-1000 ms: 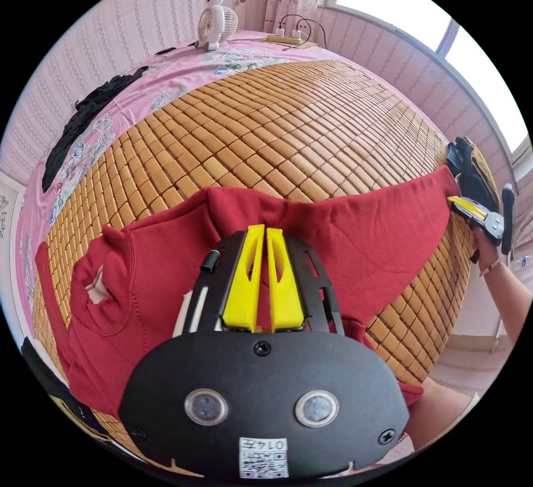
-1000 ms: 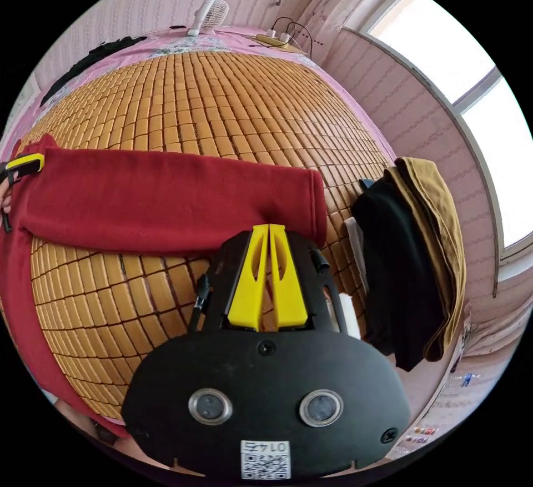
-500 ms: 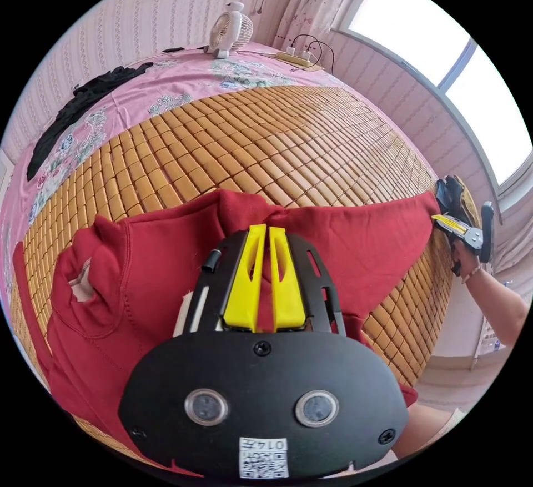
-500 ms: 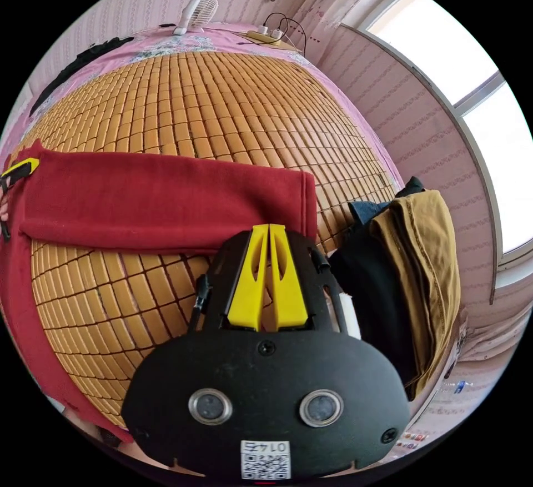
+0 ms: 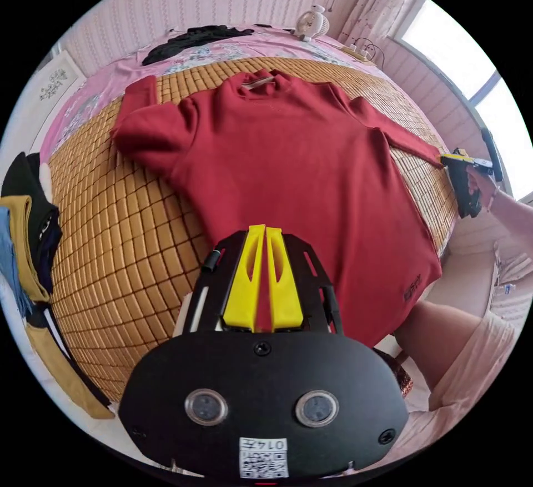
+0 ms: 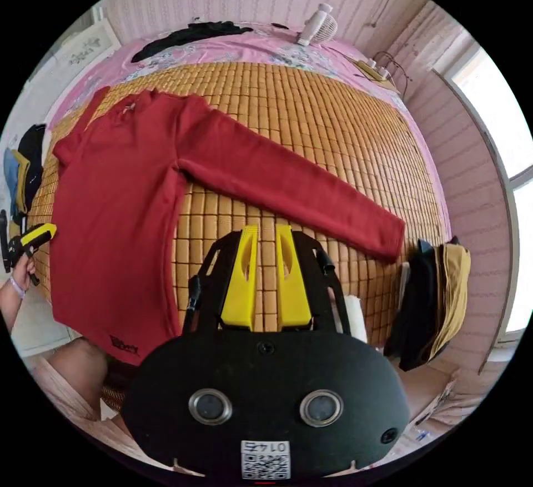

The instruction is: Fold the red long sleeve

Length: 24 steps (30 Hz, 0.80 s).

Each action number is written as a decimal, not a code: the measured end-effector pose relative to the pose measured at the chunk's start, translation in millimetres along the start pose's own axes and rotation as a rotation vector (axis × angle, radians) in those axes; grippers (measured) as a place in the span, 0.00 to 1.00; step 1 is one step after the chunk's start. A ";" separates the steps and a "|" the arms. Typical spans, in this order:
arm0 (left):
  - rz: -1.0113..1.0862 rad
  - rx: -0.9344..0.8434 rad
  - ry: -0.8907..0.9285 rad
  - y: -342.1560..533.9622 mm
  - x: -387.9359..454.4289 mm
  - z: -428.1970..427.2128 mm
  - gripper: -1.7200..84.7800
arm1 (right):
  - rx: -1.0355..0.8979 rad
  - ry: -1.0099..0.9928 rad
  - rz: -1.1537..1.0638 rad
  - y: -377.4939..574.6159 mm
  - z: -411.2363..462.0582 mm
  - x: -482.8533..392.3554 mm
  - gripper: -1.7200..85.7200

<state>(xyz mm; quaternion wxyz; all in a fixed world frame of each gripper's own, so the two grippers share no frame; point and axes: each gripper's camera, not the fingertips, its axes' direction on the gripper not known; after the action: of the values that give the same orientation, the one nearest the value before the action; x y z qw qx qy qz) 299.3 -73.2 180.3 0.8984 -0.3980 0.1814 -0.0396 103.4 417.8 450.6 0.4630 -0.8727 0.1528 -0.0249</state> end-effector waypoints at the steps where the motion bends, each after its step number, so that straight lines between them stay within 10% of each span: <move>1: -0.037 -0.002 0.005 15.0 -7.7 -0.4 0.01 | 0.025 -0.025 -0.045 -18.5 -2.3 -16.1 0.09; 8: -0.183 0.010 0.114 66.0 -40.8 15.6 0.01 | 0.247 -0.475 -0.433 -246.0 -33.9 -248.2 0.09; 15: -0.161 0.047 0.133 94.2 -59.1 11.4 0.01 | 0.000 -0.308 -0.554 -375.3 -1.7 -432.2 0.17; 19: -0.243 0.059 0.188 111.6 -75.6 8.5 0.01 | -0.091 -0.214 -0.613 -394.4 0.5 -442.8 0.08; 24: -0.307 0.082 0.330 140.2 -95.5 -5.8 0.01 | -0.098 -0.691 -1.018 -400.7 -89.1 -400.3 0.04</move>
<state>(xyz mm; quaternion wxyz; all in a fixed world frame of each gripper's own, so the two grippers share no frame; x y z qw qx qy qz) 198.0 38.6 102.5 0.8555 -0.3721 0.2612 -0.2478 -196.6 672.6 867.6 0.3751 -0.8141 -0.4407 0.0485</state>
